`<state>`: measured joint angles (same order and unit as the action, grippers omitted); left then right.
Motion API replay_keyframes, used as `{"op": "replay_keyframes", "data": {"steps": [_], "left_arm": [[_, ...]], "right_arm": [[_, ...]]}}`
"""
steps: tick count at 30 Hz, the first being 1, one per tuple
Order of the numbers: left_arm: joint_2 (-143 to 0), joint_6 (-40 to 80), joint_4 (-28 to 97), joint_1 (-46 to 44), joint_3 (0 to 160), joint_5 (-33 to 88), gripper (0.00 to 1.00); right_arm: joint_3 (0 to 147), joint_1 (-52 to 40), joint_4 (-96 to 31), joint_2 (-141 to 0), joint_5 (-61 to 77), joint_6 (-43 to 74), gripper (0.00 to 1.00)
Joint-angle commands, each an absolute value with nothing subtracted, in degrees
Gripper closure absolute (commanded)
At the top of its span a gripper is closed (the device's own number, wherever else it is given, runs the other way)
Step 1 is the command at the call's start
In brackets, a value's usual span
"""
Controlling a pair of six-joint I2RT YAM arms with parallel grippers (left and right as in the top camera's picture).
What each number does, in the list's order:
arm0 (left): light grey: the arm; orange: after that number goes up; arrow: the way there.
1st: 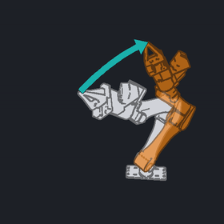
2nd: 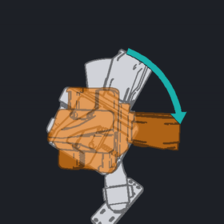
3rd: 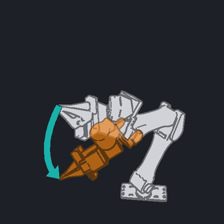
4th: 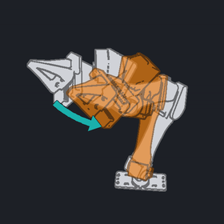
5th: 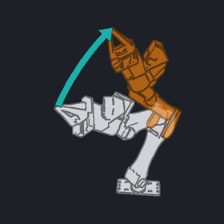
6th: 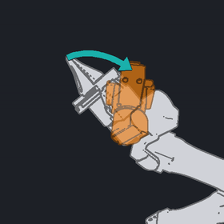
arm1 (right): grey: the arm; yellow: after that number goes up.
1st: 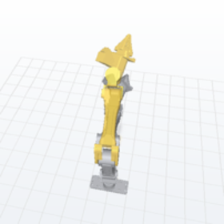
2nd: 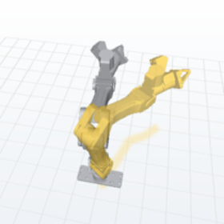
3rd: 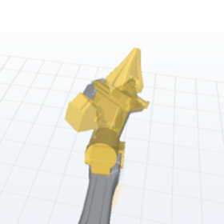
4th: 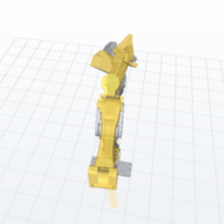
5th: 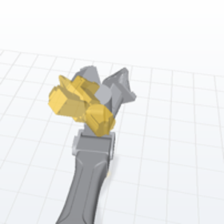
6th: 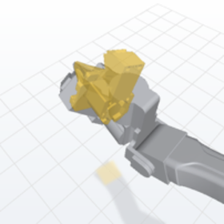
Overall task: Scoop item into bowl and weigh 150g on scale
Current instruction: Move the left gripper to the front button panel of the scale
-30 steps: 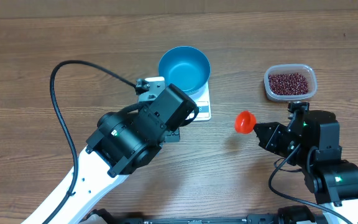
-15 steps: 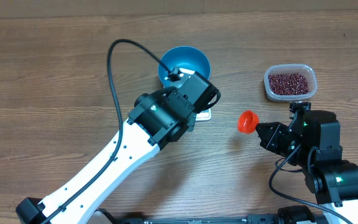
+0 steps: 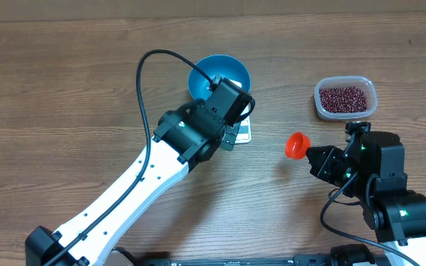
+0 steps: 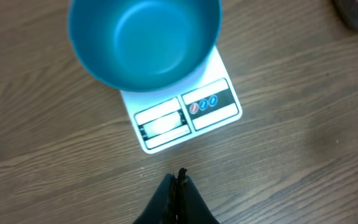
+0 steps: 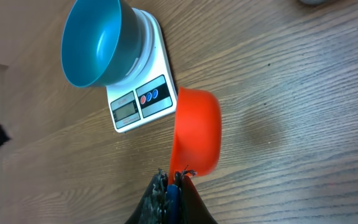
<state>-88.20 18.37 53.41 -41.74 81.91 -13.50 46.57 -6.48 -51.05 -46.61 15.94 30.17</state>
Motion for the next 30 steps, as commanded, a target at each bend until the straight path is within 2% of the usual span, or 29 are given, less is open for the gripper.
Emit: {"op": "replay_keyframes", "data": {"steps": [1, 17, 30], "left_arm": [[-88.0, 16.0, 50.3, -41.6, 78.6, -10.9, 0.96], [-88.1, 16.3, 25.7, -41.6, 59.5, -10.4, 0.96], [-95.5, 16.3, 20.7, -41.6, 59.2, -10.9, 0.96]], "right_arm": [[48.5, -6.7, -50.7, -46.0, 15.0, 29.9, 0.96], [48.5, -6.7, -50.5, -46.0, 15.0, 29.9, 0.96], [48.5, -6.7, -50.5, -46.0, 15.0, 29.9, 0.96]]}}
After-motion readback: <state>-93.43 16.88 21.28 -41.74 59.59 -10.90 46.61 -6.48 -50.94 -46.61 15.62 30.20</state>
